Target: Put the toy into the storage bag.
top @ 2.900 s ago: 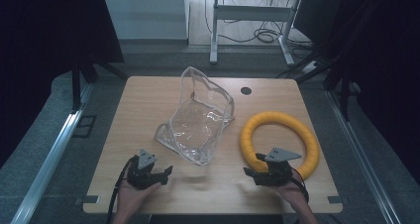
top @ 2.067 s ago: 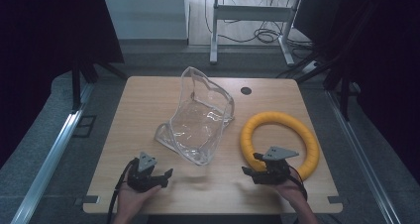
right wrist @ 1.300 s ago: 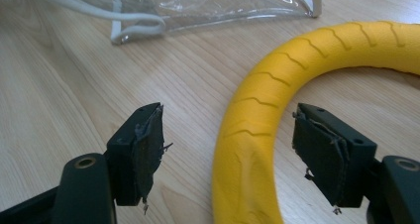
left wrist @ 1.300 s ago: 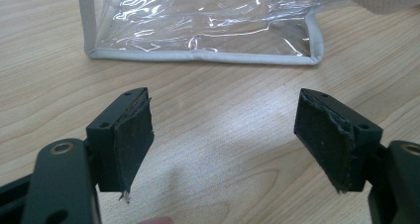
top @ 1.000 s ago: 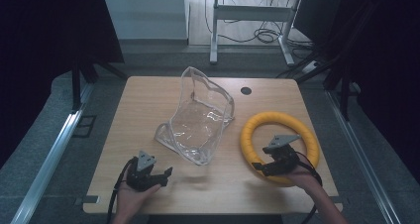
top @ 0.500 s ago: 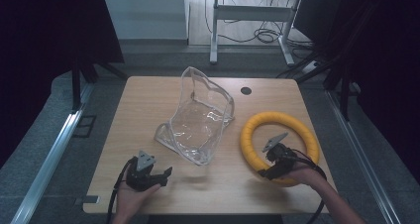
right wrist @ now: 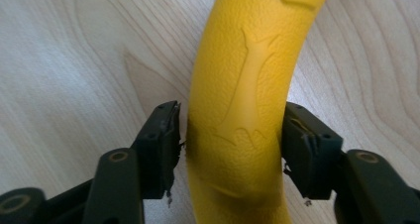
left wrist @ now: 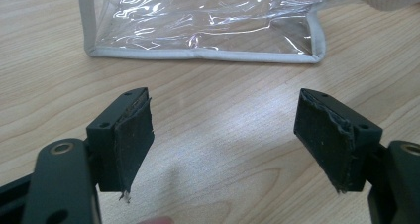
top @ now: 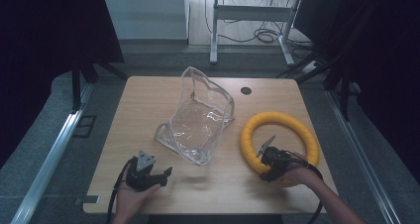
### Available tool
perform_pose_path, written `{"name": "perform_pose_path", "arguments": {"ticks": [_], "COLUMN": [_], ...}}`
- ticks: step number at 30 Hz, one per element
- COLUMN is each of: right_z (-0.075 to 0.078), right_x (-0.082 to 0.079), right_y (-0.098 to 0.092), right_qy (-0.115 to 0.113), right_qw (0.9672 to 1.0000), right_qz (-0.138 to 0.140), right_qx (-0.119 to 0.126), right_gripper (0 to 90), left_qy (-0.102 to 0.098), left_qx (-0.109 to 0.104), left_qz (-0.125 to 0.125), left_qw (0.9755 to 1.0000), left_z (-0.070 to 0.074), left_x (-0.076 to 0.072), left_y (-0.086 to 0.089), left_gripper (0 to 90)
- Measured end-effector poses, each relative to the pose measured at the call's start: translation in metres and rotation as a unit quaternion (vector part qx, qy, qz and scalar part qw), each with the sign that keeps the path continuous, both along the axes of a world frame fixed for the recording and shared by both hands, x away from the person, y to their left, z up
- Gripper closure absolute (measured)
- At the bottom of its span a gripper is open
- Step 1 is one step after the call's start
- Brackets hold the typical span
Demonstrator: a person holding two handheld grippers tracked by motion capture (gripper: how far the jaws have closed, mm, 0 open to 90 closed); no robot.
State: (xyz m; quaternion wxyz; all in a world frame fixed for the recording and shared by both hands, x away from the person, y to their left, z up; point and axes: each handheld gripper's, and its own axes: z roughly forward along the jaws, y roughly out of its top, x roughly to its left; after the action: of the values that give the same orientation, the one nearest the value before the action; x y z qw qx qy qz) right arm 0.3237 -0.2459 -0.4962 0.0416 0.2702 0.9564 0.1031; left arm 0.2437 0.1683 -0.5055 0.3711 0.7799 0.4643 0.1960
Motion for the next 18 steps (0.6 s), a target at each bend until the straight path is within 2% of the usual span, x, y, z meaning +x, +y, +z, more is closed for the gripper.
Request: {"name": "perform_pose_path", "arguments": {"ticks": [4,12,14,15,16,17,18], "right_z": [-0.003,-0.003,-0.001,0.006,0.010,0.010,0.015], "right_x": [0.002,0.009,0.010,0.011,0.012,0.012,0.013], "right_y": [0.002,0.005,0.003,-0.002,-0.005,-0.005,-0.008], "right_qy": [0.005,0.031,0.034,0.034,0.034,0.034,0.033], "right_qw": [0.9999,0.9992,0.9993,0.9993,0.9991,0.9991,0.9986], "right_qz": [-0.002,0.008,0.007,0.004,-0.002,-0.002,-0.005], "right_qx": [-0.010,-0.025,-0.011,0.013,0.025,0.025,0.040], "right_gripper": [49.0,51.1,51.2,51.3,51.3,51.3,51.3], "left_qy": [-0.001,-0.002,-0.002,-0.001,-0.001,0.000,-0.002], "left_qx": [0.000,0.000,0.000,0.002,0.002,0.003,0.002], "left_qz": [0.000,0.001,0.002,0.003,0.003,0.004,0.003], "left_qw": [1.0000,1.0000,1.0000,1.0000,1.0000,1.0000,1.0000], "left_z": [0.000,0.001,0.000,0.001,0.001,0.001,0.001], "left_x": [0.000,0.000,0.000,0.000,0.000,0.000,0.000], "left_y": [0.000,0.001,0.001,0.002,0.002,0.002,0.001], "left_gripper": [22.9,22.9,23.0,23.0,23.0,23.0,23.0]}}
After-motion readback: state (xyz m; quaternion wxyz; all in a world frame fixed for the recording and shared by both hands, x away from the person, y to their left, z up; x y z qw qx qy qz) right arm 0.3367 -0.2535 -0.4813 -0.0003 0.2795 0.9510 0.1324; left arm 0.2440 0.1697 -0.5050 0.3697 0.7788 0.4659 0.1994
